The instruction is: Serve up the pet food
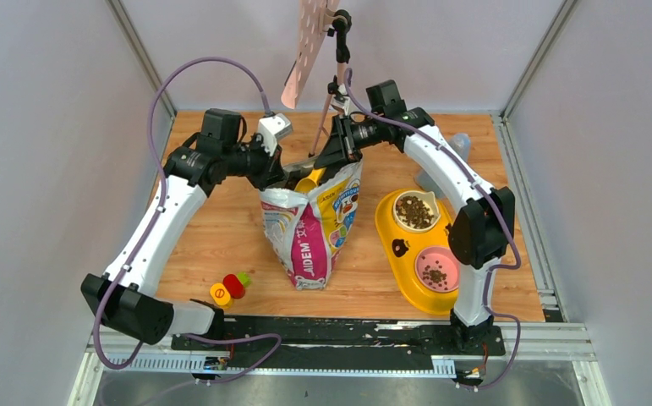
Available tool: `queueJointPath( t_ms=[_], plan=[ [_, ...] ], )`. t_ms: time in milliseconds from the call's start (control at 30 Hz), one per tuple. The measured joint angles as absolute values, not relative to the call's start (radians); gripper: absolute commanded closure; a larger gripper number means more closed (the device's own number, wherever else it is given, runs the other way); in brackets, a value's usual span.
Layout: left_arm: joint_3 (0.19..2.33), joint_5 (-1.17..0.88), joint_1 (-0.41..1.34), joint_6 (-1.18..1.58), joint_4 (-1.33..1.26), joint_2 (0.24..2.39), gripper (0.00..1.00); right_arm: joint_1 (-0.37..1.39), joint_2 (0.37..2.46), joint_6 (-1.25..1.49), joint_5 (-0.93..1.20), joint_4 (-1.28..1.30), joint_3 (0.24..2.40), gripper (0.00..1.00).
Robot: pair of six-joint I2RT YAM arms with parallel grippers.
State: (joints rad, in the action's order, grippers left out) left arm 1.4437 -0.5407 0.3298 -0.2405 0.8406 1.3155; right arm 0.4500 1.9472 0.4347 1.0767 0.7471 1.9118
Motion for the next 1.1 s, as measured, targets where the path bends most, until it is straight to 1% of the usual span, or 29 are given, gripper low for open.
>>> queueJointPath(
  t_ms=[167,300,433,567,700,867,1000,1100],
  plan=[
    [1.467,-0.537,0.330,-0.247,0.852,1.333,1.00,0.455,1.933,0.452,1.016,0.762,1.912,1.00],
    [1.468,-0.524,0.329,-0.209,0.850,1.333,1.00,0.480,1.897,0.452,0.919,0.782,1.912,1.00],
    [1.469,-0.484,0.325,-0.107,0.842,1.332,1.00,0.487,1.849,0.454,0.811,0.793,1.925,1.00],
    [1.467,-0.454,0.310,0.023,0.838,1.331,1.00,0.483,1.812,0.453,0.752,0.793,1.958,1.00],
    [1.467,-0.454,0.308,0.074,0.833,1.331,1.00,0.468,1.796,0.455,0.751,0.791,1.965,1.00],
    [1.467,-0.450,0.308,0.050,0.835,1.331,1.00,0.424,1.774,0.483,0.789,0.786,1.949,1.00],
    [1.467,-0.445,0.308,-0.023,0.852,1.326,1.00,0.335,1.761,0.534,0.855,0.772,1.935,1.00],
    [1.467,-0.450,0.308,-0.086,0.861,1.320,1.00,0.257,1.745,0.609,0.942,0.718,1.871,1.00]
  ],
)
